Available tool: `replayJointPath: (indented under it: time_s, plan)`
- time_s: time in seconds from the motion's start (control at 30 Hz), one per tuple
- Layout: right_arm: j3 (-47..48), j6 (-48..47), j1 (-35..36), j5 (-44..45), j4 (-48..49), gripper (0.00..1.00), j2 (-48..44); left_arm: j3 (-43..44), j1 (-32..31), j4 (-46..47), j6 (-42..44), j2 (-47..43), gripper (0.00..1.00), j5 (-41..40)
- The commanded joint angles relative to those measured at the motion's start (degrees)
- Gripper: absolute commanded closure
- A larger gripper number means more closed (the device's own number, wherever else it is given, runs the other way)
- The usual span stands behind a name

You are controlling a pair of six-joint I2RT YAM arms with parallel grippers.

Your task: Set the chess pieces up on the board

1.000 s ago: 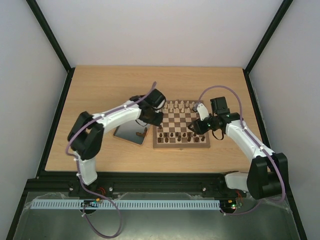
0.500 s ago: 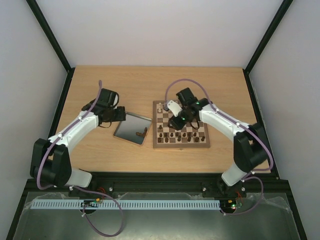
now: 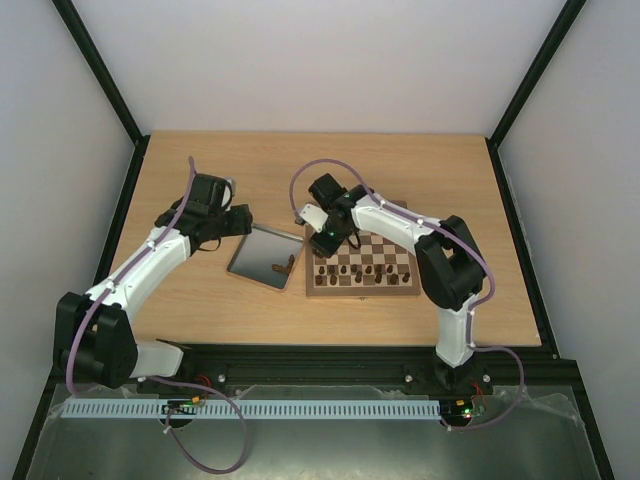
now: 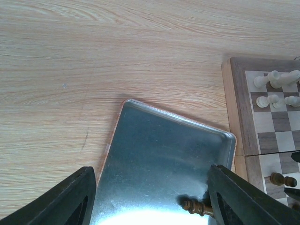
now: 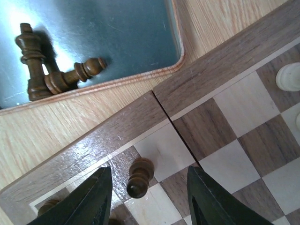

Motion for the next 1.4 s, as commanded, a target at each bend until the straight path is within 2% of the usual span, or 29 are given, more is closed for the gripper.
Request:
replayJointPath:
  time_s: [0.0,0.3,0.43,0.8,1.1,1.37]
  plan:
    - [2.1,0.8,0.2,1.4,-5.8,0.55,2.0,-0.3,0.3,0.6,0.1,-0.9,0.32,0.6]
    - [2.5,1.0,0.2,0.4,-6.4,0.76,3.4,-0.2,0.3,0.5,0.3,-0.7,0.31,0.5]
    - [2.4,1.2,0.2,0.0,-5.9,0.79,3.7,-0.3,0.2,0.5,0.3,-0.5,0.31,0.5]
    - [1.8,1.7,-0.2,0.7,-5.3,0.94,2.1,-0.4,0.2,0.4,0.4,-0.2,0.3,0.5]
    - [-1.6,1.7,-5.8,-0.3,-7.4,0.96,-6.1,-0.3,0.2,0.4,0.5,-0.1,0.29,0.7]
    - [-12.8,-0.2,-14.7,0.3,-8.2,0.96,-17.3,-0.4,0.2,0.3,0.7,0.1,0.29,0.9]
